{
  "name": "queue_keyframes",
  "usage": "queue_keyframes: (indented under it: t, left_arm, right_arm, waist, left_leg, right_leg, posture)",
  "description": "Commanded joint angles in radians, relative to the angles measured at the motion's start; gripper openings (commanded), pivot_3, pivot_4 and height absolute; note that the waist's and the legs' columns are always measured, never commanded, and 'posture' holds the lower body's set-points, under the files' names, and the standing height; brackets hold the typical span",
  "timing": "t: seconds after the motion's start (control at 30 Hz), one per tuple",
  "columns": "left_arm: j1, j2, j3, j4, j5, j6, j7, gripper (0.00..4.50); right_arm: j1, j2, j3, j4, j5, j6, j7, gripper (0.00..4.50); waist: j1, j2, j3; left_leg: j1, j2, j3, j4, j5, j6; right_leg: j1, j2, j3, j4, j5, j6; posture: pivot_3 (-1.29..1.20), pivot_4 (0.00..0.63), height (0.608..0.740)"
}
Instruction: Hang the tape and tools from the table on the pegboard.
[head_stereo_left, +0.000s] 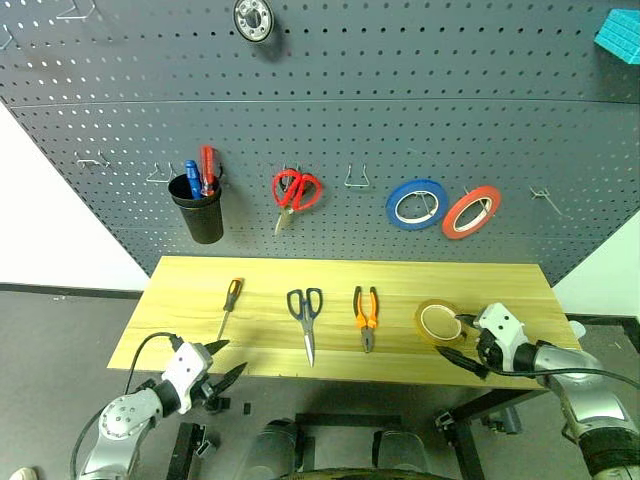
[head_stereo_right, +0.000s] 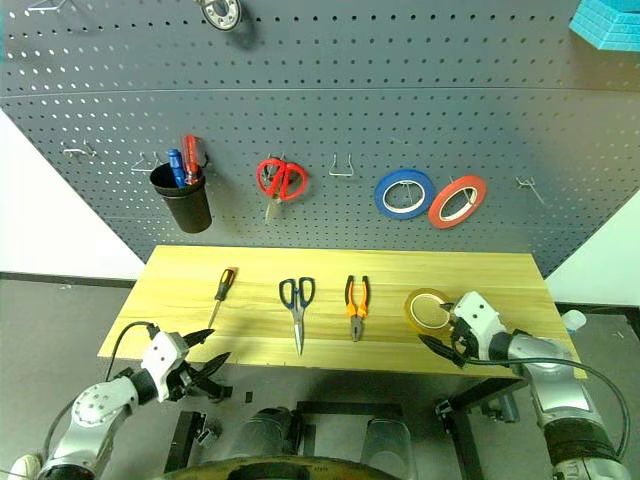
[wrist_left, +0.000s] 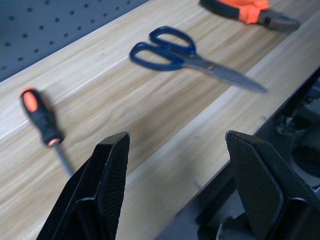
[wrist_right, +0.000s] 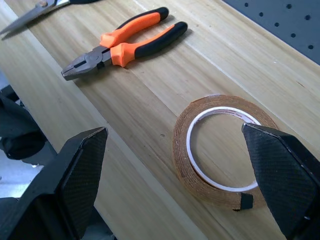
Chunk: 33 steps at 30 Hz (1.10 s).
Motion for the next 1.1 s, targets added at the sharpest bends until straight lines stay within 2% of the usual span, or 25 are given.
queue_keyframes:
  t: [0.03,0.27,0.47,0.7,0.97,1.1]
  left_arm:
    - [-0.078,-0.022,-0.051,-0.063,0.005,0.043,-0.017,3.18]
    - [-0.318,-0.12,-0.206,0.022,0.102,0.175,-0.036,3.18]
    - [-0.467,-0.221,-0.256,0.116,0.115,0.239,-0.042,3.18]
    - [-0.53,-0.247,-0.298,0.166,0.109,0.302,-0.15,3.18]
    - [-0.527,-0.246,-0.294,0.154,0.081,0.311,-0.21,3.18]
    - [-0.524,-0.244,-0.289,0.148,0.077,0.321,-0.215,3.22]
  right_arm:
    - [-0.055,0.02,0.026,-0.024,-0.019,0.044,-0.03,4.5]
    - [-0.185,0.085,0.106,0.106,-0.103,0.194,-0.13,4.5]
    - [-0.28,0.126,0.141,0.279,-0.14,0.217,-0.163,4.5]
    - [-0.398,0.159,0.197,0.491,-0.222,0.192,-0.216,4.5]
    - [-0.485,0.178,0.24,0.631,-0.278,0.199,-0.22,4.5]
    - [-0.506,0.18,0.254,0.665,-0.293,0.197,-0.205,3.62]
  waist:
    - [0.001,0.0,0.0]
    - [-0.001,-0.001,0.0]
    - [-0.011,-0.003,0.002]
    - [-0.033,-0.003,0.002]
    - [-0.06,-0.003,0.002]
    - [-0.061,-0.003,0.001]
  left_leg:
    - [0.0,0.0,0.0,0.0,0.0,0.0]
    - [0.001,-0.001,-0.001,0.002,0.002,0.003]
    - [0.002,-0.001,-0.001,0.0,0.002,0.004]
    - [0.004,-0.001,-0.001,0.003,0.002,0.004]
    - [0.005,-0.001,-0.002,0.002,0.003,0.004]
    - [0.008,-0.001,-0.002,0.003,0.003,0.004]
  right_leg:
    - [0.0,0.0,0.0,0.0,0.0,0.0]
    - [0.003,0.001,0.0,0.0,0.004,0.006]
    - [0.006,0.002,0.001,0.0,0.005,0.01]
    - [0.01,0.002,0.001,0.0,0.006,0.011]
    - [0.012,0.002,0.001,0.0,0.006,0.011]
    - [0.015,0.002,0.001,0.0,0.006,0.011]
  posture:
    - [-0.05,0.028,0.74]
    - [-0.06,0.027,0.74]
    - [-0.08,0.025,0.74]
    - [-0.09,0.023,0.74]
    - [-0.08,0.018,0.74]
    - [-0.08,0.016,0.74]
